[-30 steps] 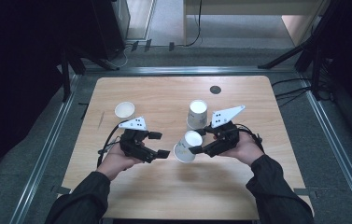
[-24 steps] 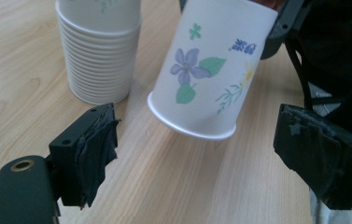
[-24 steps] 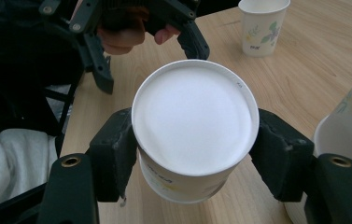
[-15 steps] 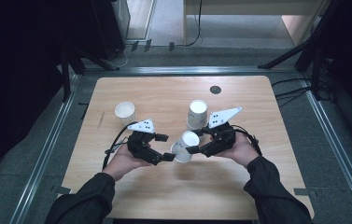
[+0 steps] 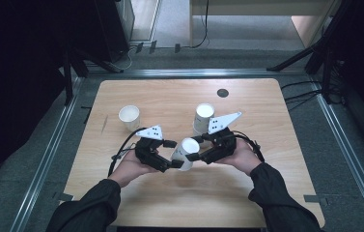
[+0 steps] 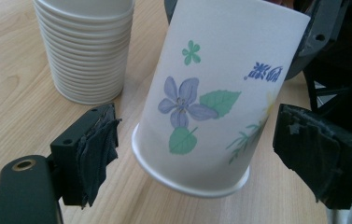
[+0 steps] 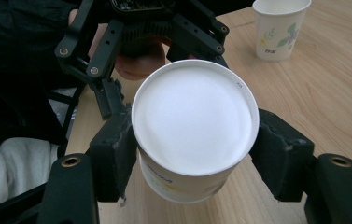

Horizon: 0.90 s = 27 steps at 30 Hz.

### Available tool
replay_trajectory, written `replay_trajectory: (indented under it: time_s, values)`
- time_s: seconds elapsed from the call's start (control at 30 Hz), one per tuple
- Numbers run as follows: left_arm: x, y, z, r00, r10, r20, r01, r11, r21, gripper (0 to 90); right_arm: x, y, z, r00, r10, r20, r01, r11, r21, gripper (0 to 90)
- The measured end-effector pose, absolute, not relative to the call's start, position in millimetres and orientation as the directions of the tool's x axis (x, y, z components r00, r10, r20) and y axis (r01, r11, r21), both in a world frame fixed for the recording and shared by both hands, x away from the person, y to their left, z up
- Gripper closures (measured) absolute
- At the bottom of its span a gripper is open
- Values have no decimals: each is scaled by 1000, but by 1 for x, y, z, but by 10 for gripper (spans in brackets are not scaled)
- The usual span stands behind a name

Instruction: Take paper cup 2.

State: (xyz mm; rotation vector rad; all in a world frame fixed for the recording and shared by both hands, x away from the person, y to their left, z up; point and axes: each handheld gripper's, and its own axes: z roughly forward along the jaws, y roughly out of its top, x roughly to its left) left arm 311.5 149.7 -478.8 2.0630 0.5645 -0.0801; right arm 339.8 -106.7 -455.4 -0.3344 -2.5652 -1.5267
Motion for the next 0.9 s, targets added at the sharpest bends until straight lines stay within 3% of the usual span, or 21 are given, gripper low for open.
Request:
replay_trajectory:
  time_s: [0.9]
  values:
    - [310,144,-486,906,346,-242,390,-465,795,211,339,-104,-453,-960,119,255,281,438,854,358]
